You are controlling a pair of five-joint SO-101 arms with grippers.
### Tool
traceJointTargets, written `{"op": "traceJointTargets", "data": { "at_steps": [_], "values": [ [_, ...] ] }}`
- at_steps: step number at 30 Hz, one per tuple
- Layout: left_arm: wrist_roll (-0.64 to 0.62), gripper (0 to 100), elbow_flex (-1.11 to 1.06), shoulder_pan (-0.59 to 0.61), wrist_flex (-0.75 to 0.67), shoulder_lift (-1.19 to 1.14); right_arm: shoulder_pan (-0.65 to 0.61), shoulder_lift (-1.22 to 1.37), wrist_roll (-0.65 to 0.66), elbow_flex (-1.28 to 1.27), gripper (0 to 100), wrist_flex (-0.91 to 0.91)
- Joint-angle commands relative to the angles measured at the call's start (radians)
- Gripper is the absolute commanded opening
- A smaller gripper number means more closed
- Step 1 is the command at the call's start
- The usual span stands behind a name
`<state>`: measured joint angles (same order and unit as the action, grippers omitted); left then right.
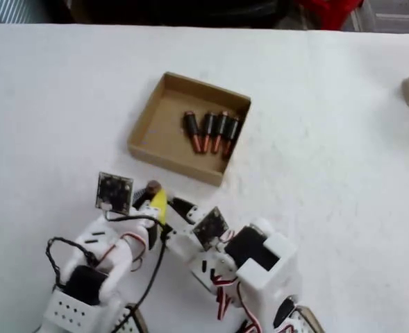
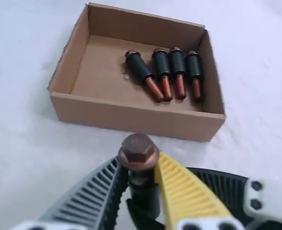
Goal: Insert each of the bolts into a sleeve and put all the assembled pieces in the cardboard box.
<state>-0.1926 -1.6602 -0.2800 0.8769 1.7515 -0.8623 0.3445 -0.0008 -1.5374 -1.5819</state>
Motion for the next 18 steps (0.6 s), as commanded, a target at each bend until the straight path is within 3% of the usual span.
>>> {"op": "traceJointTargets", "data": {
  "at_steps": [1, 5, 18],
  "values": [
    [-0.005, 34, 0.011, 0.024, 0.044, -0.008, 0.012, -0.018, -0.008, 0.02, 1.6, -0.004],
    [-0.049, 43, 0.035, 0.03, 0.061, -0.008, 0.012, -0.018, -0.008, 0.021, 1.6, -0.002],
    [-0.193, 43, 0.262, 0.081, 0.064, -0.008, 0.012, -0.015, -0.008, 0.023, 1.6, -0.001]
  ]
}}
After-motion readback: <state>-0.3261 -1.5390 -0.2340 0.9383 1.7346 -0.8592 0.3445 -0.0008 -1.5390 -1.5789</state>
